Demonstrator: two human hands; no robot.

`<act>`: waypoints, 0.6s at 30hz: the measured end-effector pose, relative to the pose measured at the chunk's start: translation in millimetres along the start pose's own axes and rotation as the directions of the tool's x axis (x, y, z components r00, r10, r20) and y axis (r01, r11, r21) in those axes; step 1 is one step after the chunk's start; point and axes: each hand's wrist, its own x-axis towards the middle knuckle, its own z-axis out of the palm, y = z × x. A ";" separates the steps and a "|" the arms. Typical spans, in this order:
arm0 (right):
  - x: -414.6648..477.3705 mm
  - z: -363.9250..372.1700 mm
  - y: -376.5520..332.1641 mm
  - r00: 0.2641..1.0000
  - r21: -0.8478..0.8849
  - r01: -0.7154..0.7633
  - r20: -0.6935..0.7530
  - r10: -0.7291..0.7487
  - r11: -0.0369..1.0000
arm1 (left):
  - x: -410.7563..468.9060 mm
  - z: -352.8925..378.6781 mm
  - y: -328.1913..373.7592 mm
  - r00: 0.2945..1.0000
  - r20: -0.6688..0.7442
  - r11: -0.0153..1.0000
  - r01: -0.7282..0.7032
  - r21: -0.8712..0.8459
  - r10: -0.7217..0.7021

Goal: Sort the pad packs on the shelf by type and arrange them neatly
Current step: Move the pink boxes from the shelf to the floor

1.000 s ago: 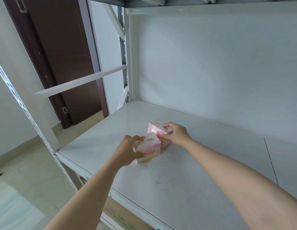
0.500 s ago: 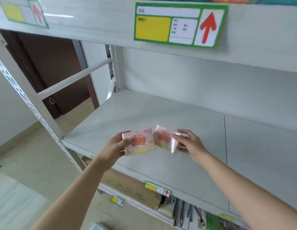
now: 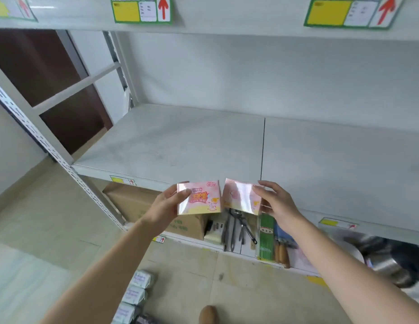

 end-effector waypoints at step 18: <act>-242.4 -123.9 83.7 0.988 0.042 -0.008 -0.154 0.014 0.999 | -174.7 124.5 -65.4 0.986 0.097 0.987 0.123 0.104 -0.133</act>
